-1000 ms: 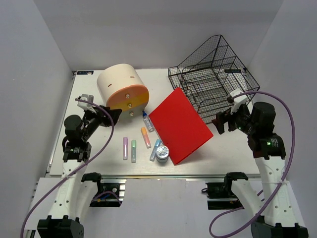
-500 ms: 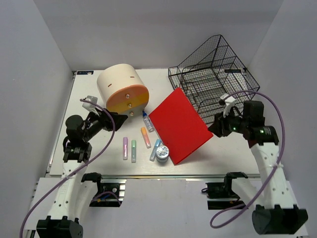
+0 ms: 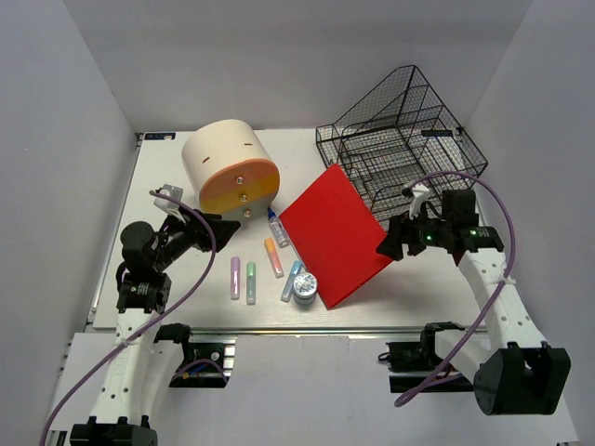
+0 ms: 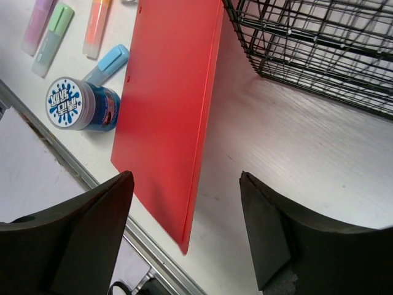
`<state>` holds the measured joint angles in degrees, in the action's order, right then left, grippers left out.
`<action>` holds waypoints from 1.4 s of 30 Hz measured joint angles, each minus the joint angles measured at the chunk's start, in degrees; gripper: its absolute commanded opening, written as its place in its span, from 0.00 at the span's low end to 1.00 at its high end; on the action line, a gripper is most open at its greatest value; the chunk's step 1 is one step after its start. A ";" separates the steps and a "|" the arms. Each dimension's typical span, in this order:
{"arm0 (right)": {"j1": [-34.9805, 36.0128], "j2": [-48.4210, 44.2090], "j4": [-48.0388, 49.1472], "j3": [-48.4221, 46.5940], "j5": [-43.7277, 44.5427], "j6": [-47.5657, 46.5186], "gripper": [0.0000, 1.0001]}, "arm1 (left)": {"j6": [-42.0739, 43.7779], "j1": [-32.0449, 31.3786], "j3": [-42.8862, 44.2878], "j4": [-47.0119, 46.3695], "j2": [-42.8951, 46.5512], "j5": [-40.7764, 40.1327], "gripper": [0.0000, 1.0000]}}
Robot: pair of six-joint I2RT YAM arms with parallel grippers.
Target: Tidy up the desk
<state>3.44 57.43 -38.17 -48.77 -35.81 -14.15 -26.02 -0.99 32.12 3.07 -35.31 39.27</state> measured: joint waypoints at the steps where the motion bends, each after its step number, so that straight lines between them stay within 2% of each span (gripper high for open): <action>1: 0.00 0.61 0.39 0.33 -0.37 0.02 0.74 | 0.04 0.00 0.00 0.00 0.02 0.00 0.83; 8: 0.04 3.08 4.46 4.52 -1.62 0.00 0.67 | 0.13 0.00 -0.09 -0.02 0.00 0.00 0.83; 13: 0.04 3.13 7.30 6.01 -3.34 -0.09 0.55 | 0.17 0.00 -0.17 0.00 0.00 0.00 0.83; 17: 0.04 2.86 9.29 7.34 -5.38 0.02 0.42 | 0.28 0.00 -0.26 -0.02 0.00 -0.04 0.83; 18: 0.04 2.86 9.53 7.54 -5.90 0.09 0.35 | 0.28 0.00 -0.26 -0.02 0.00 -0.02 0.83; 20: 0.04 2.86 10.05 7.80 -7.10 0.13 0.28 | 0.28 0.00 -0.26 -0.02 -0.11 -0.04 0.83; 23: 0.04 3.26 10.27 7.80 -8.72 0.07 0.10 | 0.28 0.00 -0.28 -0.04 -0.11 -0.04 0.83; 26: -0.09 4.31 10.21 7.65 -9.90 0.07 0.01 | 0.28 0.00 -0.28 -0.04 -0.24 -0.02 0.83; 33: -0.04 5.53 8.15 4.13 -10.45 -0.09 0.00 | 0.22 0.00 -0.28 -0.26 -1.81 0.24 0.83; 42: -0.04 5.14 8.00 -5.99 -8.76 -0.31 0.00 | -0.39 0.00 -0.26 -0.39 -3.30 0.44 0.83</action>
<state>3.40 62.57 -30.17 -54.76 -44.58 -14.46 -26.41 -0.99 31.86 2.68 -38.61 39.70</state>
